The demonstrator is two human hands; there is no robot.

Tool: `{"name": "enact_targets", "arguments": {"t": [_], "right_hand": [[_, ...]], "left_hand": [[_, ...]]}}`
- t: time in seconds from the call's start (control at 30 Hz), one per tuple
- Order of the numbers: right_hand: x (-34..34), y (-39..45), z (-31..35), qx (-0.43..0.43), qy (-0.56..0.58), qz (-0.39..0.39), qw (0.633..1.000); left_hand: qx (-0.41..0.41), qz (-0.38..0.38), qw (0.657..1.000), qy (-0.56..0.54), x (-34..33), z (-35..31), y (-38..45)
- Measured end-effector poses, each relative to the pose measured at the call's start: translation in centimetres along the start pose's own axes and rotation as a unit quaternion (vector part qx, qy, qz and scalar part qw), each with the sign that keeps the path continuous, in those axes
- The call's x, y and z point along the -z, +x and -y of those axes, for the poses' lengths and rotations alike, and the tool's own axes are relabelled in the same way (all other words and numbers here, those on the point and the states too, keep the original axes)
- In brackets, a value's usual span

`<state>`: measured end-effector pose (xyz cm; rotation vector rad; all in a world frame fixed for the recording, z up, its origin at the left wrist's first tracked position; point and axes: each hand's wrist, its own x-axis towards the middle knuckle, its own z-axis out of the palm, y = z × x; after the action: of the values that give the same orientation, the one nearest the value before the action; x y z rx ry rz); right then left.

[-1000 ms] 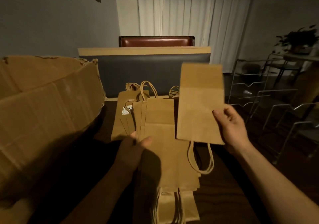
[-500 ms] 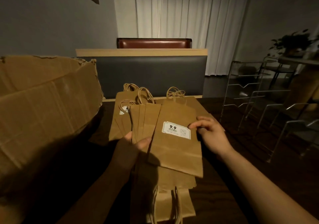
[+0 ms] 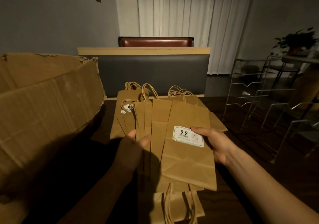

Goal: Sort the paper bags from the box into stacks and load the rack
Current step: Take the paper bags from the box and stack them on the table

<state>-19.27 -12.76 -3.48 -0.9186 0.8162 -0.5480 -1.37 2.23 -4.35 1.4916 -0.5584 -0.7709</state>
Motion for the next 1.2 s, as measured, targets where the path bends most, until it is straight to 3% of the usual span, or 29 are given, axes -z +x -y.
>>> {"name": "enact_targets", "arguments": {"t": [0.13, 0.3, 0.47, 0.67, 0.77, 0.83, 0.9, 0.97, 1.03, 1.1, 1.2], "right_hand": [[-0.1, -0.4, 0.1, -0.019, -0.012, 0.025, 0.999], [0.6, -0.7, 0.7, 0.011, -0.015, -0.001, 1.0], [0.7, -1.2, 2.2, 0.164, 0.065, -0.046, 0.983], [-0.8, -2.2, 4.9, 0.292, 0.088, -0.106, 0.947], [-1.8, -3.4, 7.4, 0.398, 0.079, -0.099, 0.909], [-1.8, -5.0, 8.8, 0.468, 0.023, -0.03, 0.883], [-1.1, -6.1, 8.8, 0.509, -0.179, 0.035, 0.841], [0.3, -5.5, 7.1, 0.484, -0.389, 0.149, 0.769], [1.9, -4.3, 4.4, 0.433, -0.498, 0.247, 0.71], [2.2, -3.8, 2.4, 0.399, -0.516, 0.256, 0.713], [2.7, -4.2, 1.7, 0.408, -0.52, 0.208, 0.721]], "left_hand": [[-0.003, 0.003, 1.0, -0.011, -0.2, -0.2, -0.6], [0.012, -0.013, 0.998, -0.054, -0.1, 0.0, -0.1], [-0.041, -0.028, 0.998, -0.049, 0.2, 0.4, 0.6], [-0.121, 0.001, 0.985, 0.126, 0.3, 0.9, 0.8], [-0.122, 0.01, 0.984, 0.13, 0.6, 1.1, 0.9], [-0.101, 0.033, 0.989, 0.104, 0.6, 0.6, 0.7], [-0.095, 0.054, 0.992, 0.067, 0.6, 0.1, 0.2], [-0.089, 0.087, 0.992, 0.03, 0.6, -0.4, -0.4], [-0.085, 0.129, 0.988, 0.023, 1.0, -0.7, -0.8], [-0.043, 0.147, 0.988, -0.036, 1.1, -0.8, -0.5], [-0.025, 0.091, 0.995, -0.018, 1.4, -0.3, -0.2]]}}
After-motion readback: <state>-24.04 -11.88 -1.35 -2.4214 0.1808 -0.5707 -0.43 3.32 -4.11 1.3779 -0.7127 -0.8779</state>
